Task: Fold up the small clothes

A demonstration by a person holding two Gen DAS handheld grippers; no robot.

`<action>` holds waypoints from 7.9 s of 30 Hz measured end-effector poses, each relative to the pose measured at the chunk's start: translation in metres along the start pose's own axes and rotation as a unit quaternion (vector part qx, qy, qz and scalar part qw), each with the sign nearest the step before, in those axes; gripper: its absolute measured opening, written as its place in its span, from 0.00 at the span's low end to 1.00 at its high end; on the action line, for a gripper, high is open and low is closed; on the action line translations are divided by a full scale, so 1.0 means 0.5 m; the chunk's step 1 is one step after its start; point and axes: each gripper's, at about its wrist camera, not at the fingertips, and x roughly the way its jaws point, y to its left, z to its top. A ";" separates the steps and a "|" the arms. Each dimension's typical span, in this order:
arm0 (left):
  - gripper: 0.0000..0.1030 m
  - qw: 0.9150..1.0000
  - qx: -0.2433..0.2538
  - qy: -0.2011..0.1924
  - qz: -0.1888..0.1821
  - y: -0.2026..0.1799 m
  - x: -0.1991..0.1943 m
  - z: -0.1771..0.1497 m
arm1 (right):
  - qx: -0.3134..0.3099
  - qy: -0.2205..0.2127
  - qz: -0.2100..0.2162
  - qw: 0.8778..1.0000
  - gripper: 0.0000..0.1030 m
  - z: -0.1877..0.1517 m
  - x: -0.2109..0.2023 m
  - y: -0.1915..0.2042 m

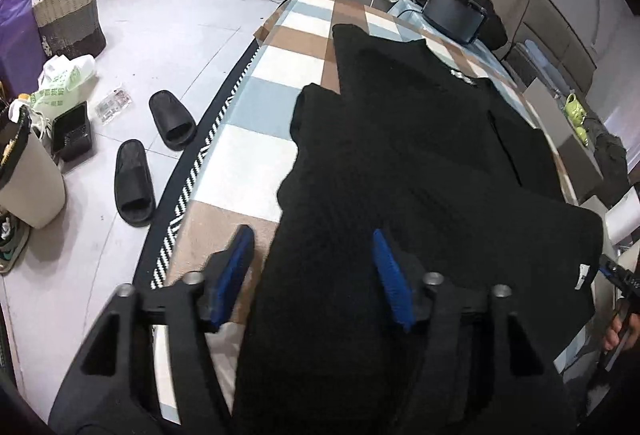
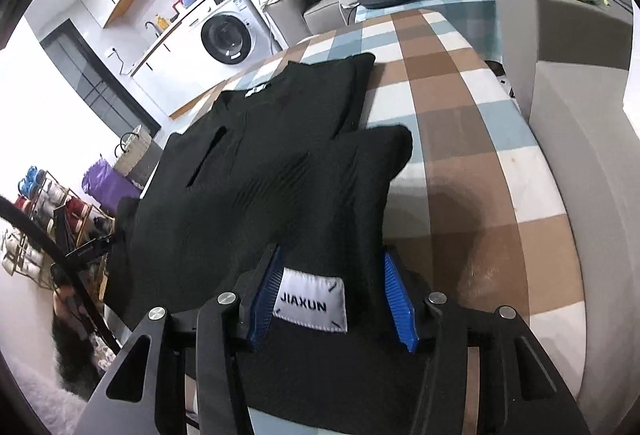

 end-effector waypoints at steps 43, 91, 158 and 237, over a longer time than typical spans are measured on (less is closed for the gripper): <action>0.23 0.998 -0.033 -0.046 0.015 0.028 0.103 0.223 | 0.136 -0.067 -0.071 0.986 0.28 0.163 0.082 -0.095; 0.53 0.997 -0.037 -0.051 -0.052 -0.019 -0.042 0.029 | 0.161 -0.081 0.154 0.972 0.49 0.005 0.040 -0.035; 0.53 1.000 0.008 0.008 0.024 -0.060 0.120 0.096 | 0.150 -0.016 0.001 0.989 0.51 0.001 0.053 -0.053; 0.04 0.989 -0.127 -0.067 -0.038 0.015 0.208 0.435 | 0.301 -0.076 0.043 0.950 0.07 0.318 0.207 -0.129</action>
